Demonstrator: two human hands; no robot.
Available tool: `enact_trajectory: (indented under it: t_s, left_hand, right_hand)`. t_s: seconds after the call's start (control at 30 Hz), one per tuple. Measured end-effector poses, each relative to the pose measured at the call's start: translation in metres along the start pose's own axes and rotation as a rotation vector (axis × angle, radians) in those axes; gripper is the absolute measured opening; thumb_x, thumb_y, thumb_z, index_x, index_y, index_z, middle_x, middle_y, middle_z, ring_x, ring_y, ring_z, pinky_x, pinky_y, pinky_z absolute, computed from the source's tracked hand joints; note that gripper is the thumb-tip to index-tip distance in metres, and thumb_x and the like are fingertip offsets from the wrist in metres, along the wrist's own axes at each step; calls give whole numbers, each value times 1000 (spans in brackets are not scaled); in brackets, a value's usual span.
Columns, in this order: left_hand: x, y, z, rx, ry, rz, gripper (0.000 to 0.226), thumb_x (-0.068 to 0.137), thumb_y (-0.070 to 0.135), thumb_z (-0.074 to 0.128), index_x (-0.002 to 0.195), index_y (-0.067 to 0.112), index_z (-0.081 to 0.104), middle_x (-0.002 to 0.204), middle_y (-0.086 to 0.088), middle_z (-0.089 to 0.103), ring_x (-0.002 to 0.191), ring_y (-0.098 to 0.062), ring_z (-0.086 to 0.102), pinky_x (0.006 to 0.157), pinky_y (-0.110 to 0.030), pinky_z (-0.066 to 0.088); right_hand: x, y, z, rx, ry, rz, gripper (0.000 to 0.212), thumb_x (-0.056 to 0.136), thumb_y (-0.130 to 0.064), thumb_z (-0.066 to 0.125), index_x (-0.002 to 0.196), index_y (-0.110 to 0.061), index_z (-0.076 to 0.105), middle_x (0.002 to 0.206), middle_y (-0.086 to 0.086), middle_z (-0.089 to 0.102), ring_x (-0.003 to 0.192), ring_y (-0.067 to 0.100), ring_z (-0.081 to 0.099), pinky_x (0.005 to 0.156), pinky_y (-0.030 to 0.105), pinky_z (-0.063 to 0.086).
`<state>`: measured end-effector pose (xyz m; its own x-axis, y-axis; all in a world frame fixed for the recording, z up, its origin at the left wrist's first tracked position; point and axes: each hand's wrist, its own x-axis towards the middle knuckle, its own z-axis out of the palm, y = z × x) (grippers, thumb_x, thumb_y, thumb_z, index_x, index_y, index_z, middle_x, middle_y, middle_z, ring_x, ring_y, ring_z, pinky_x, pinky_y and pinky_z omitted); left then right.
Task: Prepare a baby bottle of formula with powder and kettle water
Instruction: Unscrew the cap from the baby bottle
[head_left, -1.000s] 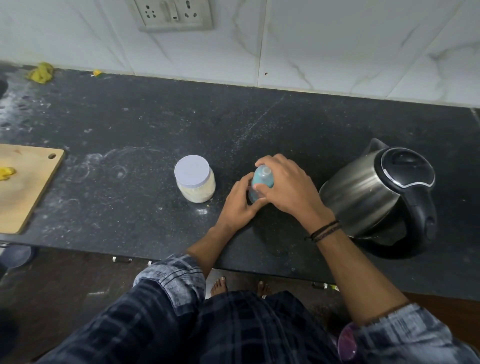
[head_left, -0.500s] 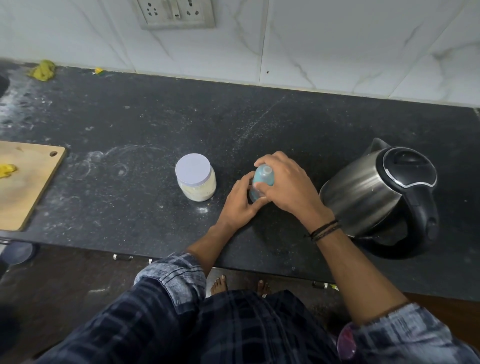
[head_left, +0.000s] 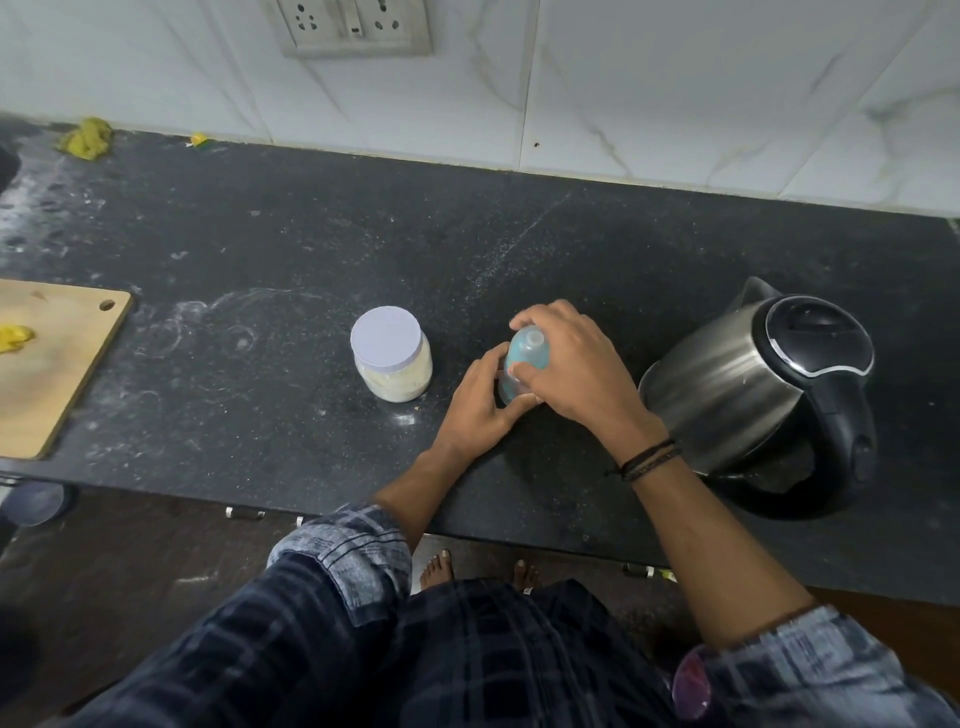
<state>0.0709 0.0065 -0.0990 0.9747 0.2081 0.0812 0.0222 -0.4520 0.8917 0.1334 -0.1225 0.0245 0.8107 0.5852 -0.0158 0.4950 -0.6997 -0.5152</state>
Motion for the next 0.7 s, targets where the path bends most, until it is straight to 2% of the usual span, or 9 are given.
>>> enact_trajectory:
  t_s: [0.1, 0.17, 0.23, 0.3, 0.4, 0.47, 0.57, 0.63, 0.7]
  left_hand:
    - [0, 1, -1, -2, 1, -8, 70, 84, 58, 67, 143, 27, 45, 135, 11, 56, 120, -9, 54, 100, -30, 46]
    - [0, 1, -1, -3, 2, -10, 70, 84, 57, 66, 142, 25, 46, 135, 11, 55, 120, -9, 54, 101, -32, 46]
    - [0, 1, 0, -5, 2, -4, 69, 84, 56, 67, 142, 26, 46, 134, 13, 55, 120, -9, 54, 101, -33, 47]
    - [1, 0, 0, 3, -7, -11, 69, 84, 57, 68, 143, 28, 45, 135, 11, 56, 120, -9, 54, 101, -35, 48]
    - [1, -4, 1, 9, -5, -15, 69, 85, 54, 67, 143, 25, 45, 136, 7, 57, 120, -11, 54, 101, -40, 49]
    - [1, -3, 1, 10, 1, -6, 69, 85, 53, 67, 143, 23, 46, 135, 7, 57, 118, -10, 55, 100, -38, 49]
    - [0, 0, 0, 11, -5, -4, 69, 84, 57, 66, 142, 25, 46, 134, 10, 57, 118, -8, 55, 100, -32, 47]
    - [1, -2, 0, 14, -5, -3, 68, 85, 55, 67, 142, 24, 46, 134, 10, 56, 118, -8, 55, 100, -34, 48]
    - [1, -3, 1, 15, 2, 7, 66, 87, 50, 69, 142, 22, 46, 132, 12, 56, 118, -7, 55, 100, -38, 49]
  right_hand:
    - [0, 1, -1, -1, -19, 1, 59, 81, -17, 78, 134, -31, 55, 133, -7, 48, 114, 14, 47, 88, 29, 42]
    - [0, 0, -2, 13, -22, -18, 69, 80, -24, 81, 140, -34, 50, 139, -8, 42, 112, 10, 39, 89, 28, 41]
    - [0, 0, -1, 11, -16, -6, 63, 82, -27, 81, 137, -33, 51, 135, -7, 46, 114, 11, 43, 89, 31, 44]
    - [0, 0, 0, 12, -26, -1, 54, 83, -17, 78, 129, -30, 54, 129, -7, 51, 115, 14, 49, 92, 36, 50]
    - [-1, -1, 1, 58, -45, -22, 64, 79, -17, 81, 135, -31, 52, 136, -9, 47, 118, 12, 43, 93, 32, 46]
    - [-1, 0, 3, 45, -28, -13, 64, 79, -27, 83, 135, -30, 51, 137, -8, 45, 117, 11, 44, 91, 30, 43]
    - [1, -1, 2, 32, -22, 2, 53, 83, -16, 78, 128, -28, 54, 129, -7, 52, 117, 15, 50, 93, 36, 49]
    - [0, -2, 0, 73, -42, -23, 63, 80, -13, 79, 134, -31, 51, 137, -10, 48, 119, 13, 46, 93, 33, 47]
    - [-1, -3, 0, 82, -48, -33, 69, 80, -21, 82, 138, -33, 48, 142, -10, 45, 119, 13, 44, 92, 31, 43]
